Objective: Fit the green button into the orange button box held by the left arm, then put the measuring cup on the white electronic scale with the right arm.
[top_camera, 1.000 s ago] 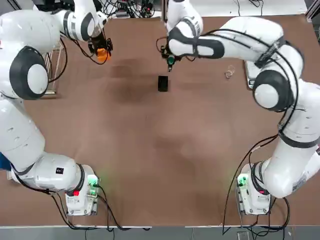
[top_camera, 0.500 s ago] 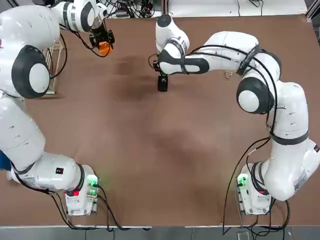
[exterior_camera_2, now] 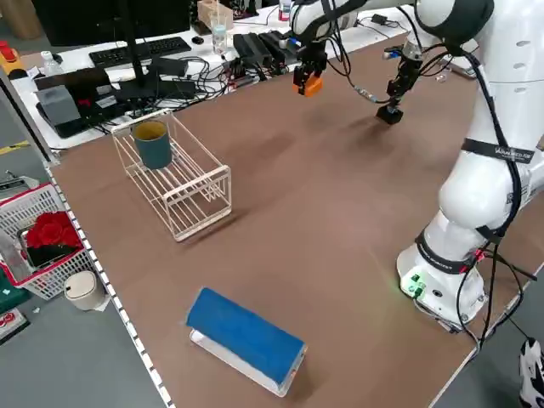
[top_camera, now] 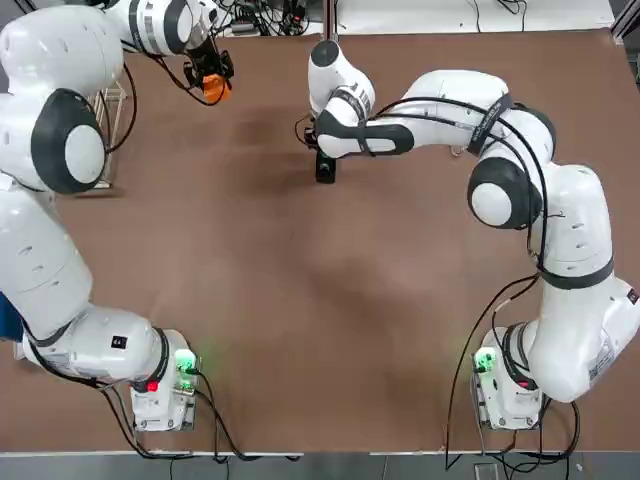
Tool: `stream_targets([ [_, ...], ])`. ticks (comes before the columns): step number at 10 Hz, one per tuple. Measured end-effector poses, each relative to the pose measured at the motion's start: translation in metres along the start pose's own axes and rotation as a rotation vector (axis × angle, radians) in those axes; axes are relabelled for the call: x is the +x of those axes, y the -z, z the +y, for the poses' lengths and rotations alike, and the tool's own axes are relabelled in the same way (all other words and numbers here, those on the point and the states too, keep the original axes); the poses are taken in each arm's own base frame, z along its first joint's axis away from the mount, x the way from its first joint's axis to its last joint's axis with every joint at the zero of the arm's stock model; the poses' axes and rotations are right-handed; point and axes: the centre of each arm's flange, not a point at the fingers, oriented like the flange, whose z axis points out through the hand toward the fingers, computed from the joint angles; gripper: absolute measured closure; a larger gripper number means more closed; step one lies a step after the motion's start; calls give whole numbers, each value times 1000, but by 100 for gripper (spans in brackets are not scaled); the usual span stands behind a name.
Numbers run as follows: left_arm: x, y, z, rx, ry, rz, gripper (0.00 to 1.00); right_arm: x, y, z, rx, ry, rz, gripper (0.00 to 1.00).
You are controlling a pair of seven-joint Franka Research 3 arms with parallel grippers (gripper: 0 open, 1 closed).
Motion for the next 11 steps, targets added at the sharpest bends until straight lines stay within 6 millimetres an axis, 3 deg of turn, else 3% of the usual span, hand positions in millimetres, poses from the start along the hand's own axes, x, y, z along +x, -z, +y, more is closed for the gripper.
stream_targets([
  [3, 5, 3, 7, -26, 14, 5, 14, -4, -12, -3, -2, 2, 4, 63],
  [5, 3, 11, 25, -65, 7, 2, 14, -5, -16, -4, -6, -3, 4, 63],
  [8, -3, 15, 52, -69, -34, -25, 14, -5, -17, -4, -6, -6, 4, 54],
  [11, -12, 6, 78, -15, -109, -46, 14, -4, -16, -4, -4, -20, 6, 47],
])
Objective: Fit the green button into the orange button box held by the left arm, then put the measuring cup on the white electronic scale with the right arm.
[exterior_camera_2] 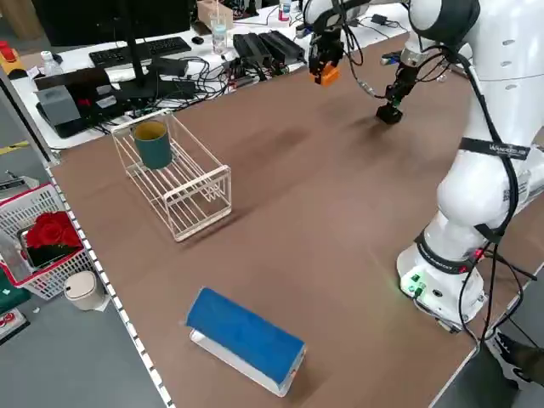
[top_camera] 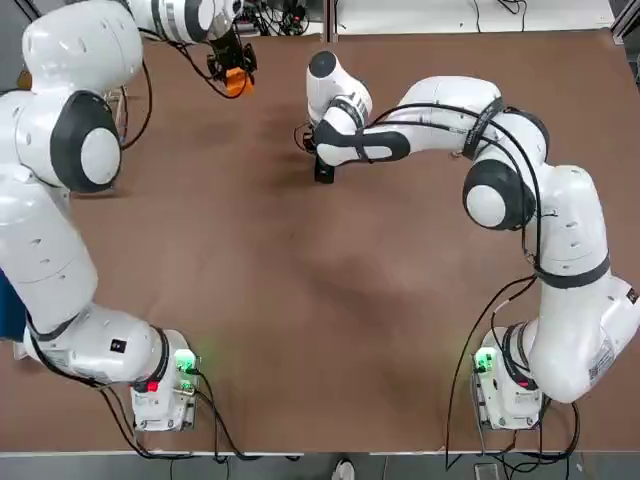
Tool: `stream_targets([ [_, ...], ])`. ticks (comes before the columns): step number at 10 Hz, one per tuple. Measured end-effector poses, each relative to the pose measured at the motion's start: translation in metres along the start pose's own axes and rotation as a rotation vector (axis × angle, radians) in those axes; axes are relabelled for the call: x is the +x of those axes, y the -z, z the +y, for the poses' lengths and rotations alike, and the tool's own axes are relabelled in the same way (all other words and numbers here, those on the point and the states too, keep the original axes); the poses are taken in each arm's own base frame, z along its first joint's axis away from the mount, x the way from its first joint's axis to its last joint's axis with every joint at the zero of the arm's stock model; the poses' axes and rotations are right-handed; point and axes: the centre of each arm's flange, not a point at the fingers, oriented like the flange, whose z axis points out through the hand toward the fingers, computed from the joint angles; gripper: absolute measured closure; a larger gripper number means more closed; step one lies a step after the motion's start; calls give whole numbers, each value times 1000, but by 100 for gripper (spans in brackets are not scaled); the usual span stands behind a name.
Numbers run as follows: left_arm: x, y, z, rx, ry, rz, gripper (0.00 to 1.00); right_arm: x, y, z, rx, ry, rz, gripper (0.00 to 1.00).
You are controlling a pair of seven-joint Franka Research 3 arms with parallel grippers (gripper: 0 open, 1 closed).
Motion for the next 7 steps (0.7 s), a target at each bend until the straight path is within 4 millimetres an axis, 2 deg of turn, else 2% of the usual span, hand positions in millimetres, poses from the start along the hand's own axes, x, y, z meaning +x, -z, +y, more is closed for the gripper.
stream_targets([
  [1, -4, -4, 5, 43, -31, -17, 14, 0, 1, 0, 1, -2, 1, 34],
  [2, -6, -5, 7, 70, -51, -30, 14, 1, 1, 0, 2, -3, 2, 33],
  [4, -3, 3, 6, 71, -62, -26, 14, 5, 6, -1, 9, -9, 10, 17],
  [5, -3, 3, 7, 71, -63, -26, 14, 10, 13, -1, 19, -15, 19, 14],
  [6, -4, 2, 9, 72, -66, -29, 14, 14, 22, 1, 17, -21, 24, 3],
  [7, -5, 0, 11, 72, -68, -31, 14, 21, 33, 7, -4, -33, 22, 0],
])
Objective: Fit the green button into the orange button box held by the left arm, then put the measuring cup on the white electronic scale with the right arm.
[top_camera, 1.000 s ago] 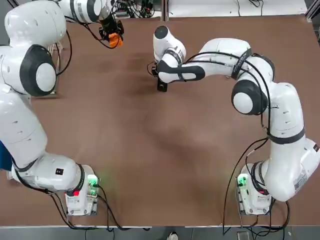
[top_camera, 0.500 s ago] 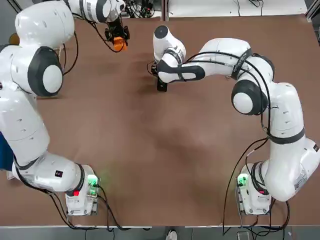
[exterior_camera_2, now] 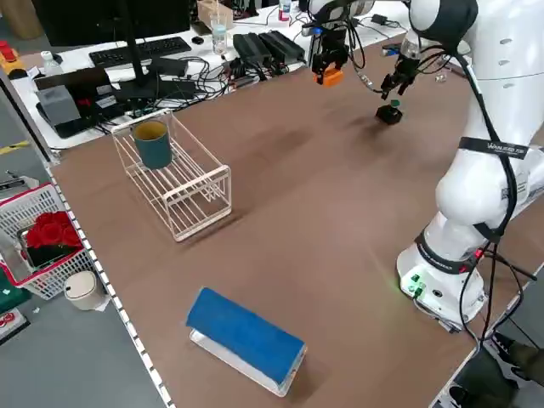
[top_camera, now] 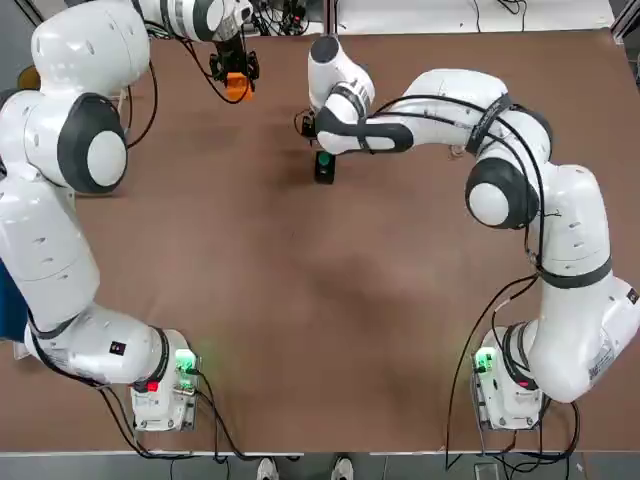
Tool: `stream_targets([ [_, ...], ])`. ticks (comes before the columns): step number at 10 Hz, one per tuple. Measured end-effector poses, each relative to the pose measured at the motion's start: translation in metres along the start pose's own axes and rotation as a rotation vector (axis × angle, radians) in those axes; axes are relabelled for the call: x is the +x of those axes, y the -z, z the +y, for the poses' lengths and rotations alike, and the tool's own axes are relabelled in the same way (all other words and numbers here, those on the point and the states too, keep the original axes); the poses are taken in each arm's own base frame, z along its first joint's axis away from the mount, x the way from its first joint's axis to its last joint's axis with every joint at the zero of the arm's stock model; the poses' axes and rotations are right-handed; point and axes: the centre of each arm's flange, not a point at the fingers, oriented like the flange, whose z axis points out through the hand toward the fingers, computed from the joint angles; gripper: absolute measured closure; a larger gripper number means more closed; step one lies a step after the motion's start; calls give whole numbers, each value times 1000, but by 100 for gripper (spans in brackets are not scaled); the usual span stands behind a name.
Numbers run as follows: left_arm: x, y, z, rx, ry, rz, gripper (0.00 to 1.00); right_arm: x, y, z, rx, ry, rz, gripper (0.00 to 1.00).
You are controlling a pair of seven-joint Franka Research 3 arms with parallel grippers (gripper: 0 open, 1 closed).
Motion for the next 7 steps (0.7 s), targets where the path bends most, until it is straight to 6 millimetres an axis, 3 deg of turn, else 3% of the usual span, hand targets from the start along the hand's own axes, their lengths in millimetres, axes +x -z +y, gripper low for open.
stream_targets([
  [2, 3, 8, 2, -6, -1, 16, 14, 25, 41, 24, -27, -32, 13, 0],
  [4, 1, 12, 14, -11, -19, 25, 14, 56, 97, 70, -13, -33, 33, 0],
  [7, -19, 14, 75, -15, -62, 35, 14, 81, 170, 153, 16, -14, 41, 0],
])
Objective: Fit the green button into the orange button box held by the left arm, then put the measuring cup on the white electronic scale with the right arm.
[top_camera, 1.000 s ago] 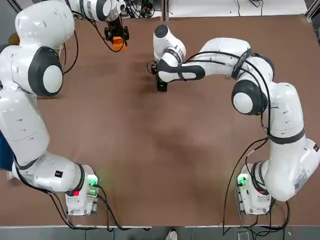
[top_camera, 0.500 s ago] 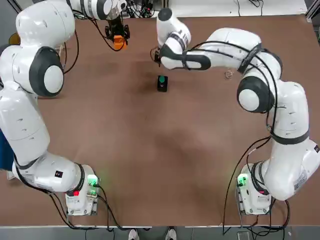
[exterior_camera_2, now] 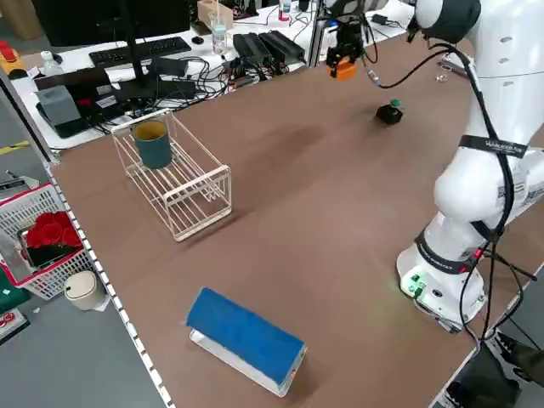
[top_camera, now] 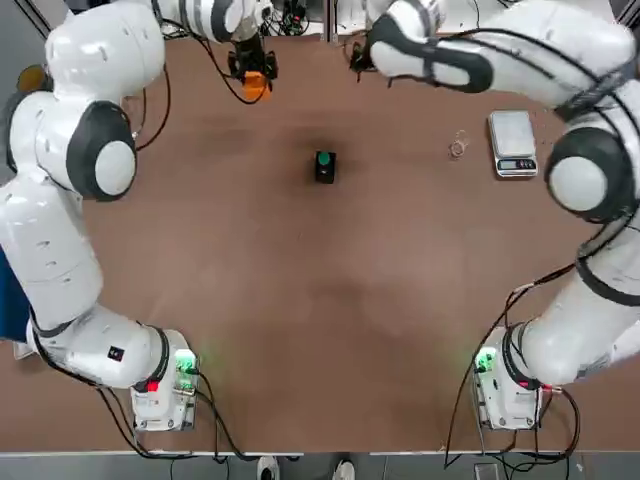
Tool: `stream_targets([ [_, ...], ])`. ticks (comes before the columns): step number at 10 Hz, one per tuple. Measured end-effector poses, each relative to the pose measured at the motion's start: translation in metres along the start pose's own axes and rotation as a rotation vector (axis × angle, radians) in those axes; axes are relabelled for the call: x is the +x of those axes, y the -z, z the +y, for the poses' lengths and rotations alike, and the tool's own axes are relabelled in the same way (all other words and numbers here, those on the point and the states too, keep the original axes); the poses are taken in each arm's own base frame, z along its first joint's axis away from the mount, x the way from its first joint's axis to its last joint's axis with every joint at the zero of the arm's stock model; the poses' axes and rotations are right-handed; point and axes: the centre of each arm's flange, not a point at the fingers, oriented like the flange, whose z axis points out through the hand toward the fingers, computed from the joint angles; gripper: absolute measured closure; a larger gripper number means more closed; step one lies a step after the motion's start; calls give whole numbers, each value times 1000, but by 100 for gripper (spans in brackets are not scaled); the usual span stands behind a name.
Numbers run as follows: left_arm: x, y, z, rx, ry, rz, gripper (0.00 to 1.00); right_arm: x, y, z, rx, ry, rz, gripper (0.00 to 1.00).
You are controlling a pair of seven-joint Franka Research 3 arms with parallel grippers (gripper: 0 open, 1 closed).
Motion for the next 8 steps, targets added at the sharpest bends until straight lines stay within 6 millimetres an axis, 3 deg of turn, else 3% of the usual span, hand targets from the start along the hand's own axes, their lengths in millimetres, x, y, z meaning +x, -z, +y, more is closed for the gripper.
stream_targets([
  [2, -3, -3, 47, -13, 8, 15, 14, 20, 40, 63, -5, 7, -23, 0],
  [6, -38, -66, 150, 17, 17, -21, 14, 63, 125, 224, -43, 39, -59, 0],
  [8, -55, -81, 179, 46, 1, -16, 14, 66, 160, 292, -52, 49, -74, 0],
])
